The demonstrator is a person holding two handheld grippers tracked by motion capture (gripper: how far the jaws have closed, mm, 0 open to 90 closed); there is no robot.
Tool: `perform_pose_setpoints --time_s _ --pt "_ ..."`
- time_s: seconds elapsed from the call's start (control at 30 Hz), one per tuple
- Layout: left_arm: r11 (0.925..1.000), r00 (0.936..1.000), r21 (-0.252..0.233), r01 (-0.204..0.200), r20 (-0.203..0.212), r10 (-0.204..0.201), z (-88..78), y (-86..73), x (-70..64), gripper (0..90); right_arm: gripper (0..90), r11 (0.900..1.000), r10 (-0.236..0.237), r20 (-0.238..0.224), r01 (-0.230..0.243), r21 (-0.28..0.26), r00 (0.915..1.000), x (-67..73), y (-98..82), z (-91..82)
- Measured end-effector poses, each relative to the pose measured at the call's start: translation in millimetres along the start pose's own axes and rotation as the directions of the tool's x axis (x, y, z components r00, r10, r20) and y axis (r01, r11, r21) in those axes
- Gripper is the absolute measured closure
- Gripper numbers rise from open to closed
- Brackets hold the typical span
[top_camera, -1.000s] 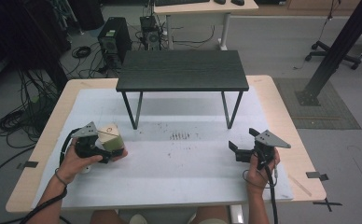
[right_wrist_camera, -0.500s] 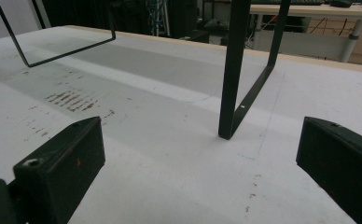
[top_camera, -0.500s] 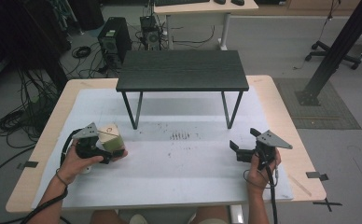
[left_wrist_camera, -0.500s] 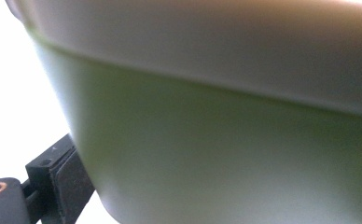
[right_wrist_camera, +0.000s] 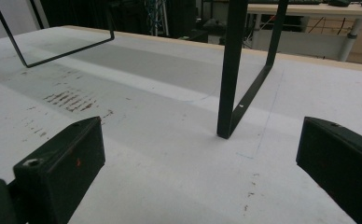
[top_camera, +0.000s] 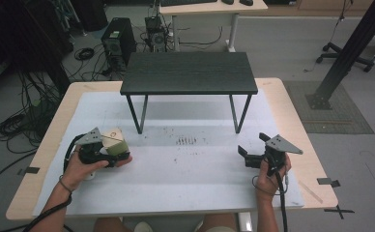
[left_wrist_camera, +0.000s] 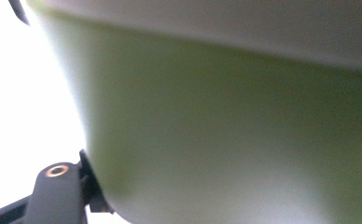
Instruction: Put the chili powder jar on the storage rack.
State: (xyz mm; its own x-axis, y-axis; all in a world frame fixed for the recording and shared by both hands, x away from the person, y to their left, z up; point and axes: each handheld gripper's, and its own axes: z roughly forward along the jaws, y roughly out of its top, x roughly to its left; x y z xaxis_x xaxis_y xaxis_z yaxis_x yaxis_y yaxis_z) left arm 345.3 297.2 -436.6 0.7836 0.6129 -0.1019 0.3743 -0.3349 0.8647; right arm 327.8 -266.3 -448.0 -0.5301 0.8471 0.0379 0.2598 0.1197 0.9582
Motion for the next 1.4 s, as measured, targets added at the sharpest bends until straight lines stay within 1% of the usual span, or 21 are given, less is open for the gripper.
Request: perform_pose_setpoints --time_s 0.1,0.7,1.4 --pt "1.0000 1.0000 0.003 -0.007 -0.001 0.007 -0.1 0.3 0.0 26.4 1.0 1.000 -0.002 -0.001 0.002 0.002 1.0000 0.1 0.0 0.3" --pt "0.9999 0.9999 -0.007 -0.008 -0.008 0.008 -0.2 -0.7 -0.7 27.0 1.1 1.000 -0.003 0.001 0.003 0.005 1.0000 0.0 -0.2 0.6" --pt "0.9997 0.9997 -0.011 -0.024 -0.010 0.024 -0.1 -1.0 -0.7 27.5 1.1 1.000 -0.004 0.002 0.004 0.005 1.0000 0.0 -0.3 0.5"
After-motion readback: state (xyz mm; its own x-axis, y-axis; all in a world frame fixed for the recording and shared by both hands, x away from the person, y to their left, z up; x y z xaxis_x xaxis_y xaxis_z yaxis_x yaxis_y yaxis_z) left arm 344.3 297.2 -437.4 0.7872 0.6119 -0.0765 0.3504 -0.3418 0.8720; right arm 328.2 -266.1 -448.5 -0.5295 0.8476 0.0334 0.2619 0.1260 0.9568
